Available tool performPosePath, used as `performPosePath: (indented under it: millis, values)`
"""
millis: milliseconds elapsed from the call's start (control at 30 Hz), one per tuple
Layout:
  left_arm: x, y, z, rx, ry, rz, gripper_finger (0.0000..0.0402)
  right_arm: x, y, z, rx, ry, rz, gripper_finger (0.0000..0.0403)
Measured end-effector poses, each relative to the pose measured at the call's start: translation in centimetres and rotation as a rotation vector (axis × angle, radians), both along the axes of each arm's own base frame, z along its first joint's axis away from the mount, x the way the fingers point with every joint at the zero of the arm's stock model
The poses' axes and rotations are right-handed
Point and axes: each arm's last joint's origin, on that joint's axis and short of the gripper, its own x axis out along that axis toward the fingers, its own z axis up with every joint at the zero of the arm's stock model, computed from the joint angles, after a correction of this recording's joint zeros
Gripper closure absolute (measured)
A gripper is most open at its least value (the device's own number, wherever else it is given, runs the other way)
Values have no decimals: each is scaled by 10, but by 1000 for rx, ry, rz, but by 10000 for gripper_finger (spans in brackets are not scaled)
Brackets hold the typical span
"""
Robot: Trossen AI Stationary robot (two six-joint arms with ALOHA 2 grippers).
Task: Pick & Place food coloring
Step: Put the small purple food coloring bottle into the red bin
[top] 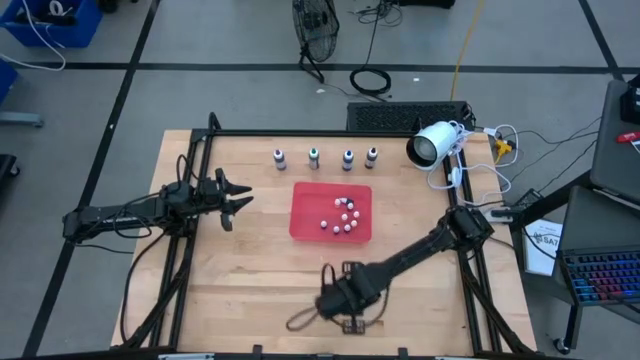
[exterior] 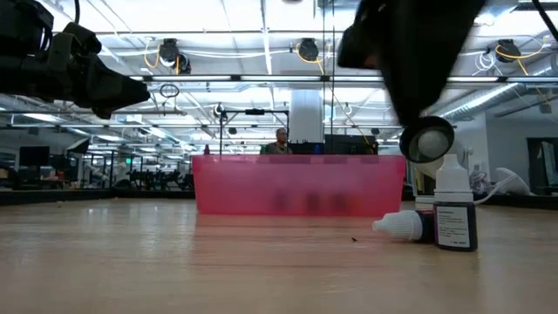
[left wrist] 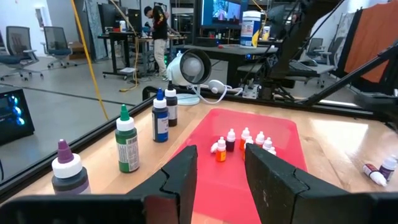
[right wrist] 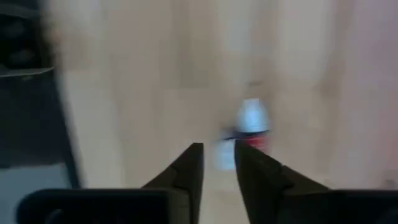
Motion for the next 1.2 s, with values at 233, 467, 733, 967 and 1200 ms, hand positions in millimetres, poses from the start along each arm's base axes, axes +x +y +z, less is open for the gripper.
performPosePath:
  millis: [233, 467, 733, 967, 1200]
  values:
    - [0, 0, 0, 0, 0, 0, 265, -13, 14, -9, -102, -6, 54, 258]
    - [0, 0, 0, 0, 0, 0, 265, -16, 13, -24, -110, 4, 68, 254]
    - [0, 0, 0, 0, 0, 0, 265, -17, 13, -36, -102, -7, 76, 254]
    - [0, 0, 0, 0, 0, 0, 265, -17, 13, -36, -103, -9, 81, 264]
    - [0, 0, 0, 0, 1, 0, 265, -18, 13, -43, -99, -14, 83, 279]
